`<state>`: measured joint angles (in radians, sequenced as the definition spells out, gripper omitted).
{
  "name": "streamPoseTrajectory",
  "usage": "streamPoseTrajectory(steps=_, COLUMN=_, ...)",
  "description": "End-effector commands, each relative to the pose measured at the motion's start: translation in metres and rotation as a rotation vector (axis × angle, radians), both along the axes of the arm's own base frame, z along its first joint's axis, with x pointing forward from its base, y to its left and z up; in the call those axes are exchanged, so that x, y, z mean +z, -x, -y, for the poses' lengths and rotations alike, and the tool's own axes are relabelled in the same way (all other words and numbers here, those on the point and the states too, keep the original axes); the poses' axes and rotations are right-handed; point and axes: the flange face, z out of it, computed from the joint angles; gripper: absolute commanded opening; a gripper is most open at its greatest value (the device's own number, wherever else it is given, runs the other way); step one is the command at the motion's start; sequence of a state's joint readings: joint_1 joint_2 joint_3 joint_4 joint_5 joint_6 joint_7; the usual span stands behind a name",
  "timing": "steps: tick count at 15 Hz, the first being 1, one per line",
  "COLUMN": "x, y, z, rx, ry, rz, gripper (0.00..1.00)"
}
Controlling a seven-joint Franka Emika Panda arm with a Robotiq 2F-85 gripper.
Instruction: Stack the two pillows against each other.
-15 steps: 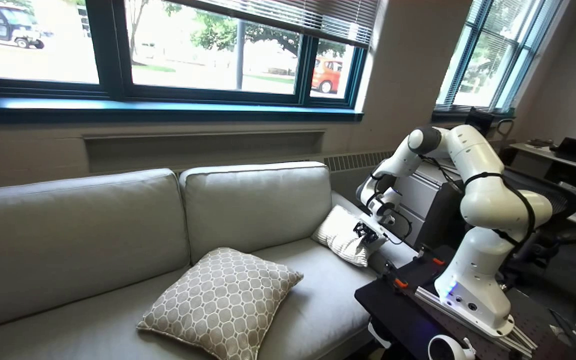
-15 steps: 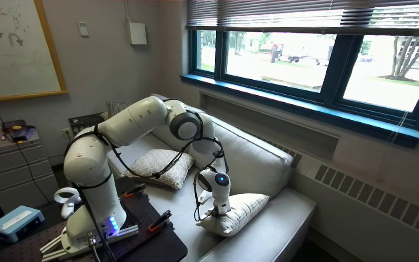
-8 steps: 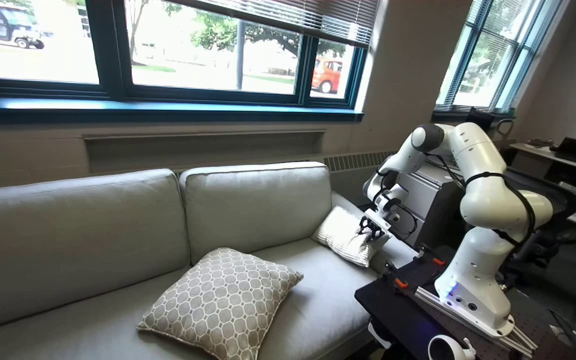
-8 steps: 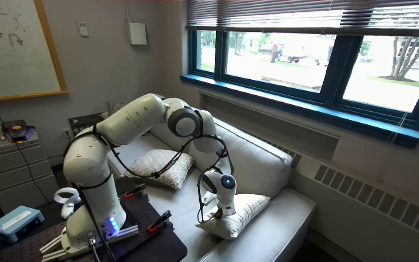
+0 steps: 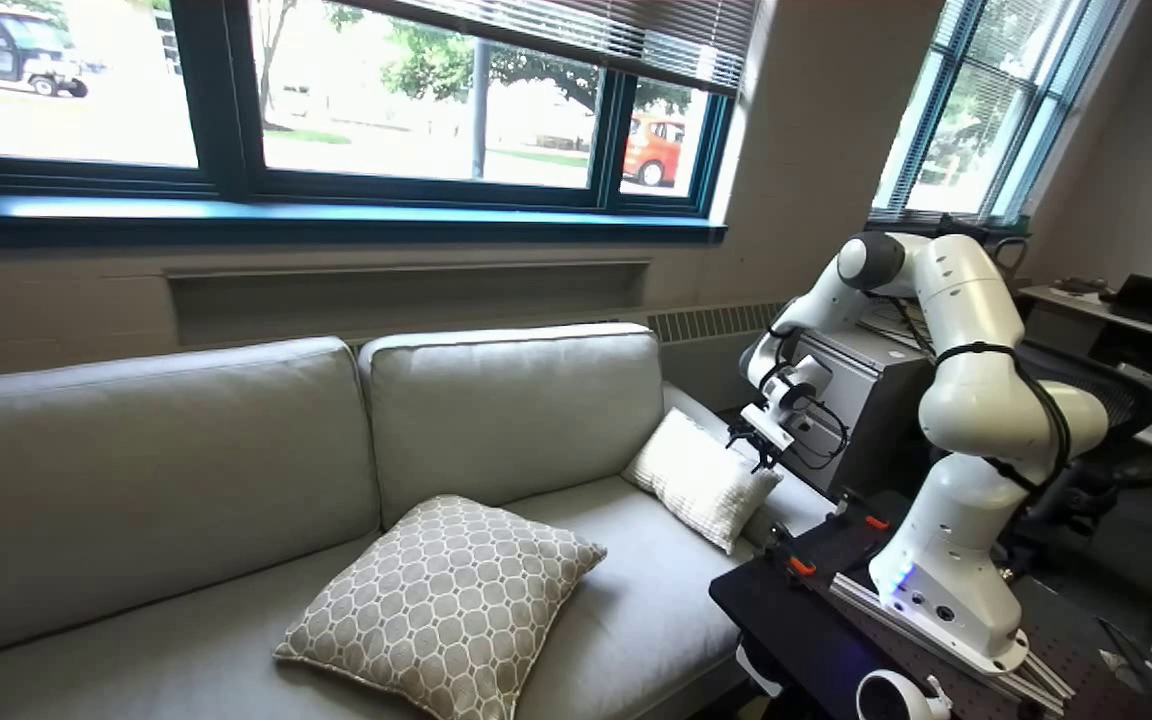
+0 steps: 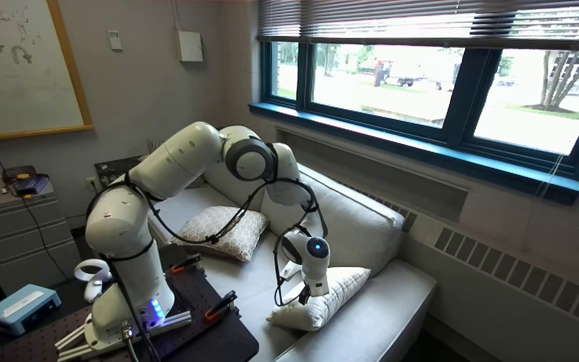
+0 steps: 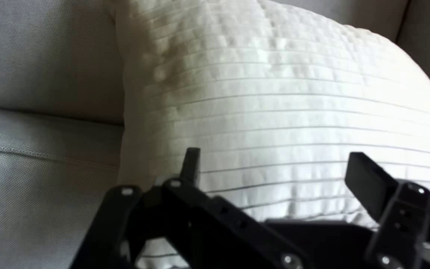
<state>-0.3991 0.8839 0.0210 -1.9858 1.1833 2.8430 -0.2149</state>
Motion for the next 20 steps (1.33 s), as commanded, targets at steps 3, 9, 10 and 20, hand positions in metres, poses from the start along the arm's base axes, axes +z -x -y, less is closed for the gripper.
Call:
streamPoseTrajectory(steps=3, x=0.060, y=0.025, z=-0.012, rx=0.071, ry=-0.024, rz=0.060, gripper=1.00)
streamPoseTrajectory(steps=9, x=0.139, y=0.036, z=-0.095, rx=0.384, ry=-0.048, rz=0.210, gripper=1.00)
streamPoseTrajectory(steps=10, x=0.150, y=0.034, z=-0.117, rx=0.430, ry=-0.064, rz=0.238, gripper=1.00)
streamPoseTrajectory(steps=20, x=0.167, y=-0.006, z=-0.371, rx=0.840, ry=-0.175, rz=0.188, gripper=1.00)
